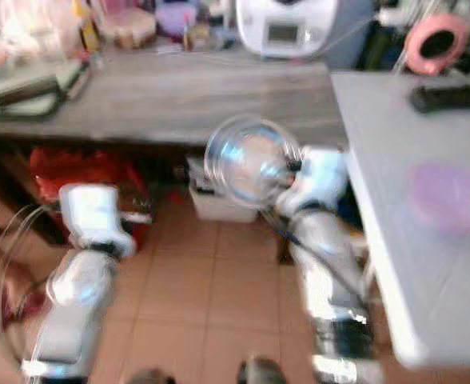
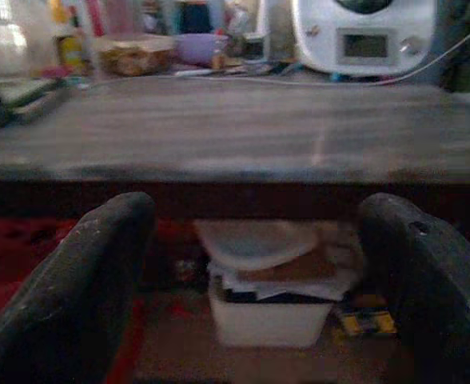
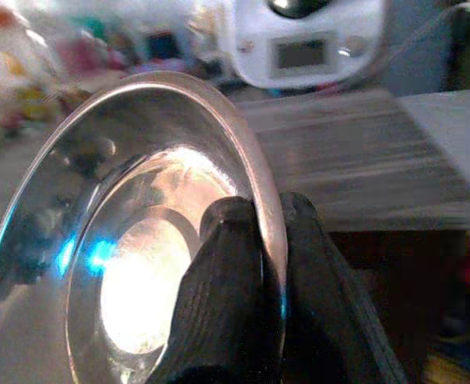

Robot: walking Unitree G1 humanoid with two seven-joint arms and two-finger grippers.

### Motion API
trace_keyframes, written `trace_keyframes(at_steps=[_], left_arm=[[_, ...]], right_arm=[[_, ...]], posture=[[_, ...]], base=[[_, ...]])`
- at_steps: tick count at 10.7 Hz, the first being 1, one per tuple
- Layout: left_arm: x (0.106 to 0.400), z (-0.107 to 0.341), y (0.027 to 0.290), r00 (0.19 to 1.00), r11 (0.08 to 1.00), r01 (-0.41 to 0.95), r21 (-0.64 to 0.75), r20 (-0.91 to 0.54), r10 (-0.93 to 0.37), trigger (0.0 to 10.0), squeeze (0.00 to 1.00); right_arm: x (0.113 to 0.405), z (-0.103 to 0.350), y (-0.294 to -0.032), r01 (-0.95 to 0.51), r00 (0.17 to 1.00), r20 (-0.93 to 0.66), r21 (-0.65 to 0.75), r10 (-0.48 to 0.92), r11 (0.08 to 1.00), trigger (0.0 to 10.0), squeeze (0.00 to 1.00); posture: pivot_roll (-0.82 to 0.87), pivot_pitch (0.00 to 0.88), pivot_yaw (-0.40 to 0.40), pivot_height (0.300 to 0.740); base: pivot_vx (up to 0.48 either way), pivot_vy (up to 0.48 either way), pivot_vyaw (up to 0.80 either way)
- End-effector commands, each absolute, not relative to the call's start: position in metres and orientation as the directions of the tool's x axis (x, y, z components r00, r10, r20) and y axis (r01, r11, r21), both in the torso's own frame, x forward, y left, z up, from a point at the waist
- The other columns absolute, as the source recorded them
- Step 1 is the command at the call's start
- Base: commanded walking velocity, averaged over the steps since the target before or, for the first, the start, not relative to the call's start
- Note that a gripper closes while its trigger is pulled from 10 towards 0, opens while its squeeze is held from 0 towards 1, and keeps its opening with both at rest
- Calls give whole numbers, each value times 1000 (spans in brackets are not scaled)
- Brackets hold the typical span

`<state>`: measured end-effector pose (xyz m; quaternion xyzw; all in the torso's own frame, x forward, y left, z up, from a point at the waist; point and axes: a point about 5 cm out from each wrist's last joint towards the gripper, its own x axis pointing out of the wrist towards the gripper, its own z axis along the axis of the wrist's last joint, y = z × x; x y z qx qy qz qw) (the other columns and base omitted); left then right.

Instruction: Setting the table

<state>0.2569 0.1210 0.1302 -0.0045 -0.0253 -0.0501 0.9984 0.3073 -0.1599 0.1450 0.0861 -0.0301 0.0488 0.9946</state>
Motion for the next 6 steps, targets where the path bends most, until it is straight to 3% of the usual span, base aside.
trace_keyframes(at_steps=[1,2,4,6], left_arm=[[256,130,128,995,997,81,13,52,-82,10000,0],[257,130,127,995,996,85,13,50,-85,10000,0],[257,130,128,995,996,89,19,51,-90,10000,0],[255,131,128,995,996,91,21,51,-92,10000,0]], right_arm=[[309,156,-149,-140,987,107,172,123,975,0,0],[309,156,-149,-146,986,106,174,128,974,118,0],[310,155,-147,-150,987,90,168,136,974,10000,0],[317,158,-152,-126,990,90,161,112,979,10000,0]], posture=[[32,61,0,740],[31,63,0,740],[36,71,4,740],[43,76,8,740]], base=[[480,0,0],[480,0,0],[469,0,0],[458,0,0]])
